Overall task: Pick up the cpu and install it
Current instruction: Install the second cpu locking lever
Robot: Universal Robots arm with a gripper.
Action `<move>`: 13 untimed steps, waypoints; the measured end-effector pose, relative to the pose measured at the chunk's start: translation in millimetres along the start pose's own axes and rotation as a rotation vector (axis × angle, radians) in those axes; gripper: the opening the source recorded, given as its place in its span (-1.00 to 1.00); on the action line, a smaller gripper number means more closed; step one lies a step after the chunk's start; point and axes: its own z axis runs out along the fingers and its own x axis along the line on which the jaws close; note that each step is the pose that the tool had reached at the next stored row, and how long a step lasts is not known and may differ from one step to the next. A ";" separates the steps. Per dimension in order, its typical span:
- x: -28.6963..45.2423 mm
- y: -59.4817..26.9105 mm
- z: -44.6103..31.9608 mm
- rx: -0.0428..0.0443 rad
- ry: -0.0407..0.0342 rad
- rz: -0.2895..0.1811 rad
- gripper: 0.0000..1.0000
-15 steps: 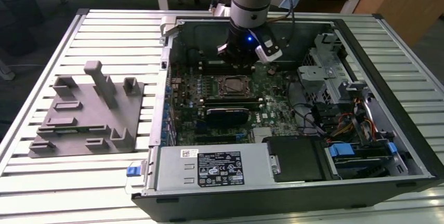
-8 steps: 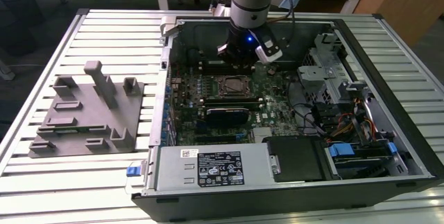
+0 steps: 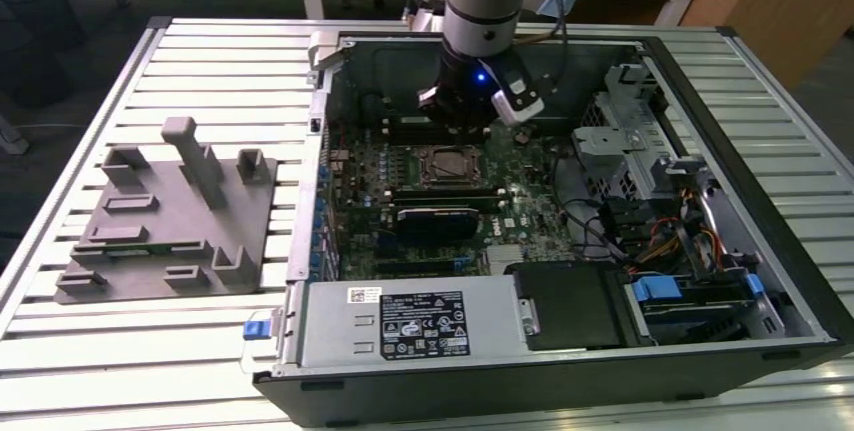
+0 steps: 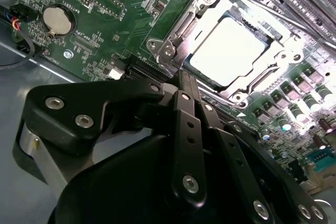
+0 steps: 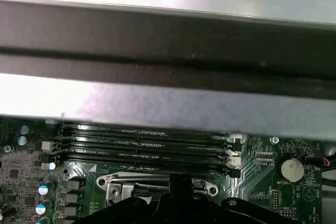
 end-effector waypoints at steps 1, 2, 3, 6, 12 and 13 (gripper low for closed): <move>0.0 -0.7 -0.1 0.0000 0.0000 0.000 -0.79; 0.1 -1.4 -0.2 0.0000 0.0000 0.000 -0.79; 0.1 -2.2 -0.2 0.0000 0.0000 0.000 -0.79; 0.2 -4.3 -0.7 -0.0001 0.0000 0.000 -0.79; 0.0 -3.4 -11.9 -0.0003 0.0000 0.000 -0.79; 0.0 -3.2 -14.5 -0.0003 0.0000 0.000 -0.79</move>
